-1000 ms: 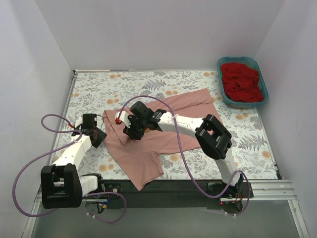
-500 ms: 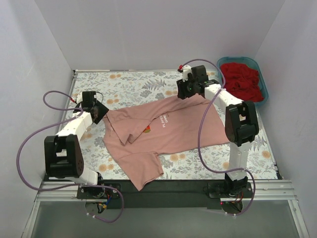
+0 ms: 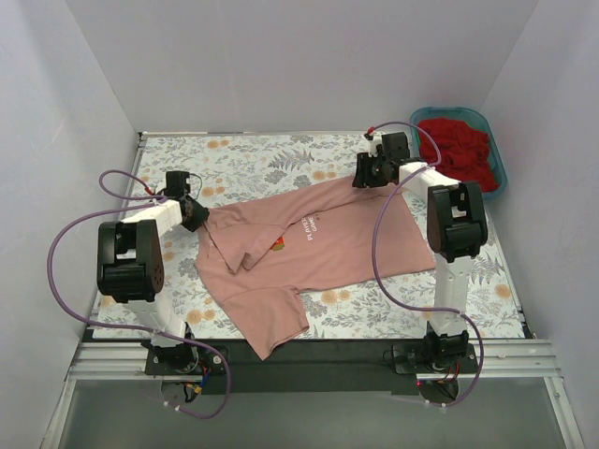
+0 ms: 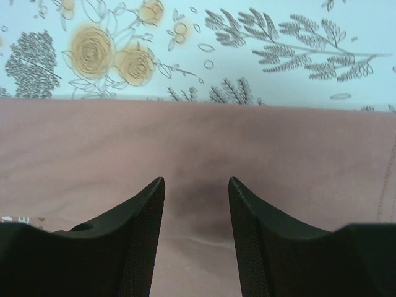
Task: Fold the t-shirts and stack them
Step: Fold the tshirt
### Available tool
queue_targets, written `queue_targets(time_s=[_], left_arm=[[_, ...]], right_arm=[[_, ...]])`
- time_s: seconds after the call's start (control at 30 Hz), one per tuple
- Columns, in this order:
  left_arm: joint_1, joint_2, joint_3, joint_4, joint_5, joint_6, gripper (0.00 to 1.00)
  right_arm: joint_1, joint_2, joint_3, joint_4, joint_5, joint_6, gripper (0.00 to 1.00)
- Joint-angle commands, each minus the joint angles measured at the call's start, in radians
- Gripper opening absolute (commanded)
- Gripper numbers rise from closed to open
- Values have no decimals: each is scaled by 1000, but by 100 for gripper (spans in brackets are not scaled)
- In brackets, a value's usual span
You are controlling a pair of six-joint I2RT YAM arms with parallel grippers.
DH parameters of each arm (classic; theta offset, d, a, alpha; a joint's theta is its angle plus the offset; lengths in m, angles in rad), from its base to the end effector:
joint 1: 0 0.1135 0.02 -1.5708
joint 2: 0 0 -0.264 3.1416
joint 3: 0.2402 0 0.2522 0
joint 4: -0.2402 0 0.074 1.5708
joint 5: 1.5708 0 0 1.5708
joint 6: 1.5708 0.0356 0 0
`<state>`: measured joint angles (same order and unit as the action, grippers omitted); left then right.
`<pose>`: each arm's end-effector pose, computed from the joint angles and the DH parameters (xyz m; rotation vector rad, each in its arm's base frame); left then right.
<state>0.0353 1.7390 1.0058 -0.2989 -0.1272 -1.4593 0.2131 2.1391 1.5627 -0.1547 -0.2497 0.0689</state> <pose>0.3421 0.0166 0.1606 -1.8224 1.8987 -0.3477 0.4682 0.1103 0.1804 -0.2953 2.2935 0.4317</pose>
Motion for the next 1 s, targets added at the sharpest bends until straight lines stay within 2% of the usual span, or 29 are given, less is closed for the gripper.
queue_targets(time_s=[0.0, 0.07, 0.17, 0.2, 0.33, 0.53, 0.67, 0.97], left_arm=[[-3, -3, 34, 37, -3, 1, 26], [-2, 5, 30, 37, -8, 1, 20], [-3, 8, 14, 29, -41, -12, 1], [0, 8, 11, 21, -72, -21, 0], [17, 5, -19, -35, -139, -70, 0], [64, 34, -13, -94, -161, -82, 0], [90, 56, 31, -109, -178, -41, 0], [97, 206, 241, -26, -189, 200, 0]], right_arm=[[-23, 1, -18, 69, -10, 42, 52], [-40, 10, -27, 73, -2, 61, 52], [-67, 25, -44, 75, 4, 106, 52], [-73, 28, -50, 75, 3, 115, 52], [-93, 31, -79, 75, -5, 143, 52], [-101, 19, -119, 72, -17, 173, 52], [-103, -4, -167, 73, -54, 198, 52], [-69, -99, -242, 73, -54, 233, 52]])
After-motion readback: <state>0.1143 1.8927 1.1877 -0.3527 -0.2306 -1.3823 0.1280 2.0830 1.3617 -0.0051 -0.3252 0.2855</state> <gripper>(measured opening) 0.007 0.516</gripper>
